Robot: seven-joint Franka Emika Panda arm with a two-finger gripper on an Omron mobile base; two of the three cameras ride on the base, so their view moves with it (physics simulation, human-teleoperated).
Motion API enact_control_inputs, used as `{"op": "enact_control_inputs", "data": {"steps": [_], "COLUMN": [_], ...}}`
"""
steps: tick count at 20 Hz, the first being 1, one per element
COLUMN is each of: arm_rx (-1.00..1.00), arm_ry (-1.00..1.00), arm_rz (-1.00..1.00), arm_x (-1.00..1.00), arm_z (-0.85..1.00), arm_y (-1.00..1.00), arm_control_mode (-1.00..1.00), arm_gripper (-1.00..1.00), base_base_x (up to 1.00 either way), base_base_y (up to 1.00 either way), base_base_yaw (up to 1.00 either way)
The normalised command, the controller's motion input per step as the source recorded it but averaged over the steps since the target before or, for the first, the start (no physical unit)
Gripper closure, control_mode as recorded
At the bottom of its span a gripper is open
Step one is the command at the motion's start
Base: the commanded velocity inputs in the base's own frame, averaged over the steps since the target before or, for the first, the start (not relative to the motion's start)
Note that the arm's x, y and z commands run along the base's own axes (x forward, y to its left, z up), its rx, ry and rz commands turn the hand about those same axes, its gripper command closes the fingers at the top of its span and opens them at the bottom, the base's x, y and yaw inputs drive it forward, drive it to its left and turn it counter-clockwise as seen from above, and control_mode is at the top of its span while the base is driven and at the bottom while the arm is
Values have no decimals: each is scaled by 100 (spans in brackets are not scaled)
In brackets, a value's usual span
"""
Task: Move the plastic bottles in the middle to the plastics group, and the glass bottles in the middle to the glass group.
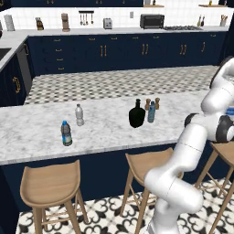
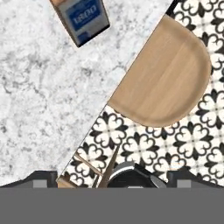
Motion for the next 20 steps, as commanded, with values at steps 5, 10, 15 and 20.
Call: {"op": "enact_control_inputs", "data": {"steps": [5,10,15,20], "arm_rx": [-7,-43,-55,-30], "arm_ry": [-24,-41,-51,5], "arm_rz": [0,1,0,1], "arm_x": [-64,-30,-2,27], "arm_z": [-37,-33,-30,7], "arm_y": [100,100,100,98], "arm_control_mode": [-100,-100,-100,-100], "arm_gripper": [-100,-100,-100,-100], "base_base_x": [0,0,0,0], "base_base_y": [0,0,0,0], "base_base_yaw": [0,0,0,0]}}
